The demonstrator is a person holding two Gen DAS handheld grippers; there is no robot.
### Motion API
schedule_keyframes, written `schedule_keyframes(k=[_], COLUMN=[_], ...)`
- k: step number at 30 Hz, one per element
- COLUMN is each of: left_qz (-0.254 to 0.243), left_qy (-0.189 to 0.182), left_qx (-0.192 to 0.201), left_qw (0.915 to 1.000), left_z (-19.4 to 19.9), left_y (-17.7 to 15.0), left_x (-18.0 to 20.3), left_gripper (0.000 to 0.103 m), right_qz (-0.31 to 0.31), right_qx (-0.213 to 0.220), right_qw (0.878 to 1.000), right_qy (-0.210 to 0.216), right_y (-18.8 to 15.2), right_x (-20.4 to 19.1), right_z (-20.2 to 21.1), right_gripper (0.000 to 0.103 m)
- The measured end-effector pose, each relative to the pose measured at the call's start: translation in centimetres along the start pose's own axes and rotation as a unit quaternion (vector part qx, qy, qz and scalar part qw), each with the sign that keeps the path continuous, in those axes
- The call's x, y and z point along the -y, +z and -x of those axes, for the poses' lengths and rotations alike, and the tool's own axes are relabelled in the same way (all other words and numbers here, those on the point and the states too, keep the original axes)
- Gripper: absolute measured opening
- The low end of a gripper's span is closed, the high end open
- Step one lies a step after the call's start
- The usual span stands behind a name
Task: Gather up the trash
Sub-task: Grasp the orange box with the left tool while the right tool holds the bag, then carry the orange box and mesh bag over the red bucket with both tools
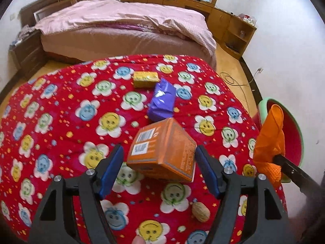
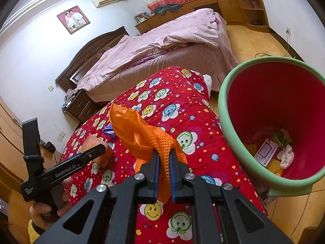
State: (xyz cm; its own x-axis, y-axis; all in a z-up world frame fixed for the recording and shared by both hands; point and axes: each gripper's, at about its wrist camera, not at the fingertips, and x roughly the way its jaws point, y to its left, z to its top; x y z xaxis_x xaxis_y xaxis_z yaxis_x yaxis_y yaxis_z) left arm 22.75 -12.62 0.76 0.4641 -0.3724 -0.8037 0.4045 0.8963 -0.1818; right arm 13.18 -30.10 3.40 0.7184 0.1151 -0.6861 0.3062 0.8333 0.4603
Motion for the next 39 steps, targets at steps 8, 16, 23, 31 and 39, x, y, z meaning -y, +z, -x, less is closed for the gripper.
schedule_keyframes(k=[8,16,23,31,39], left_qz=[0.026,0.011,0.025,0.001,-0.033], left_qy=[-0.03,-0.027,-0.037,-0.053,-0.067], left_qx=[-0.013,0.01,0.019,0.043,0.056], left_qw=[0.9991,0.9995,0.9988,0.9977,0.9956], left_z=[-0.7,1.3,3.1,5.8,7.1], left_y=[-0.7,-1.4,-1.7,-1.9,-1.7], left_x=[0.1,1.3,2.9,6.1,10.3], left_gripper=[0.047,0.046,0.046,0.046,0.046], right_qz=[-0.004,-0.011,-0.02,-0.039,-0.066], right_qx=[0.004,0.013,0.032,0.059,0.09], right_qw=[1.0,1.0,0.999,0.997,0.993], right_qy=[-0.001,0.002,0.006,-0.004,-0.026], right_y=[-0.1,-0.1,0.1,0.5,0.8], right_x=[0.3,0.8,1.7,3.9,6.9], right_z=[0.4,1.3,3.1,5.8,8.8], right_gripper=[0.011,0.011,0.011,0.011,0.011])
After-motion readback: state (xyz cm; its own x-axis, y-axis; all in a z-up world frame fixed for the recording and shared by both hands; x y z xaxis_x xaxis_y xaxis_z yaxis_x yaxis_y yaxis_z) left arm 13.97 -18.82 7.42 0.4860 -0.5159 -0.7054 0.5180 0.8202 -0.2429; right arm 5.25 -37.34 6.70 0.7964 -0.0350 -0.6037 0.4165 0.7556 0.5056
